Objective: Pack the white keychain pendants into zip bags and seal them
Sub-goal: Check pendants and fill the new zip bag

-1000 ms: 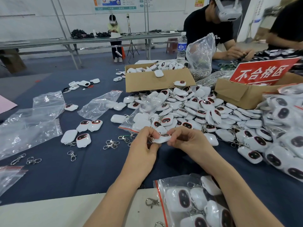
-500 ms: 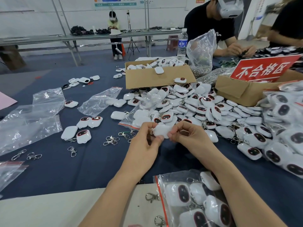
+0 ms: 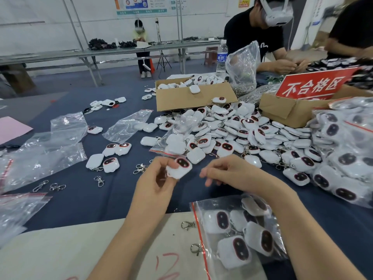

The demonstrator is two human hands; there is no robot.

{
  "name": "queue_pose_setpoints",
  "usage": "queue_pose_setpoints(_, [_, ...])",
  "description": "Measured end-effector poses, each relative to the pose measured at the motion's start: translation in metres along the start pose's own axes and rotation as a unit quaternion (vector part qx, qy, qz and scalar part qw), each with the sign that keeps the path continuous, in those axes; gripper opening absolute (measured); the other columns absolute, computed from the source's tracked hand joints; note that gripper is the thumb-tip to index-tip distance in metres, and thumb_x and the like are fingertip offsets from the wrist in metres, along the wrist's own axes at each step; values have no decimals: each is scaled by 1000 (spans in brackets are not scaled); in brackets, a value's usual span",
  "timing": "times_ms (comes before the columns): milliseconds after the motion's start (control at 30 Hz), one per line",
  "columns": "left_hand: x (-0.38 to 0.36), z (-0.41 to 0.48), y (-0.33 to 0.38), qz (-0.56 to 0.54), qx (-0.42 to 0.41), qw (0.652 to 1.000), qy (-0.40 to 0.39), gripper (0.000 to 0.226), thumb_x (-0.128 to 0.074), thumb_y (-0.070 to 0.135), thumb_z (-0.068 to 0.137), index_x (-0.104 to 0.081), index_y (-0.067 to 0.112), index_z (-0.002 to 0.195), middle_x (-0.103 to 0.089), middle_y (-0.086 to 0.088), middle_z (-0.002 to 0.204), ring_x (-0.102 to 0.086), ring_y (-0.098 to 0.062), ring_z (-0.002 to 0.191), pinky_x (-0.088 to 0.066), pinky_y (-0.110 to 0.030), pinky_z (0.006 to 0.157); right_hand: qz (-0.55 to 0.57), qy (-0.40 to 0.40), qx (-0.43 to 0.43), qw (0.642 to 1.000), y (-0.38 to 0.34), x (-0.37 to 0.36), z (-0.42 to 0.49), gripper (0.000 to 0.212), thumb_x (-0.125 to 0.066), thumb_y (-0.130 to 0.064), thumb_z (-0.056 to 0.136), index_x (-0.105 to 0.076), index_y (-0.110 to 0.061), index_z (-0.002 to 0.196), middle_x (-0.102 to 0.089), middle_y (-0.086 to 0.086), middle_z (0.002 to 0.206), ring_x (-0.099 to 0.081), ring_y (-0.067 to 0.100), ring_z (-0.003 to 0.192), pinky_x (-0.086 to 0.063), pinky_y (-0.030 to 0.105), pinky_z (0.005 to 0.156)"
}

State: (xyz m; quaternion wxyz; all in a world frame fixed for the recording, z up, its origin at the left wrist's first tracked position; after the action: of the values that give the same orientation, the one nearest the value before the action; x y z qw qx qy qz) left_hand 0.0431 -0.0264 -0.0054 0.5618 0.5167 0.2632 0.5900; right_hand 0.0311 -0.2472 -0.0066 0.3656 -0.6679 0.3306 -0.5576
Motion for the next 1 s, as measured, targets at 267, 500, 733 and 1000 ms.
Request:
queue_pose_setpoints(267, [28,-79,-13,192,-11,976,-105,36,-69,33,70,-61,53,99,-67,5,80,-63,-10,69,-56,-35,72,-59,-103,-29,992,-12,-9,-13,48,-69,-68,71,-78,-31,101,-76,-18,102,-69,9,107,-49,35,104])
queue_pose_setpoints(500, [12,-87,-5,111,-5,975,-193,31,-69,51,79,-60,49,108,-55,21,76,-50,-3,61,-40,-9,61,-38,-139,-31,989,-12,-12,-17,13,-77,-37,87,-80,-32,99,-77,-15,98,-71,3,97,-53,25,95])
queue_pose_setpoints(733, [-2,-81,-4,94,25,978,-185,41,-55,58,76,-44,56,116,-67,15,83,-59,-14,66,-50,-25,67,-19,-133,-28,991,-13,-11,-22,8,-75,-36,88,-80,-32,94,-78,-11,95,-72,5,92,-56,28,94])
queue_pose_setpoints(1000, [0,-84,-7,159,2,967,-200,54,-67,54,85,-38,73,126,-51,36,118,-51,7,109,-42,-7,83,-5,-145,-35,989,-14,-10,-24,11,-78,-33,87,-80,-30,97,-78,-8,100,-73,8,96,-55,24,91])
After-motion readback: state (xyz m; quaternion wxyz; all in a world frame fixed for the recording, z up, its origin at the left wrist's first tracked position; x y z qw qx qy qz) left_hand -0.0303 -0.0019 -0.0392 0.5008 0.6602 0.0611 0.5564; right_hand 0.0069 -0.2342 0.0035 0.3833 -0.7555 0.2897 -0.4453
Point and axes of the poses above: each hand's wrist, its own z-axis towards the middle knuckle, its own x-axis out of the back of the hand, y = z × x, the point moved 2 cm from there along z, towards the middle knuckle
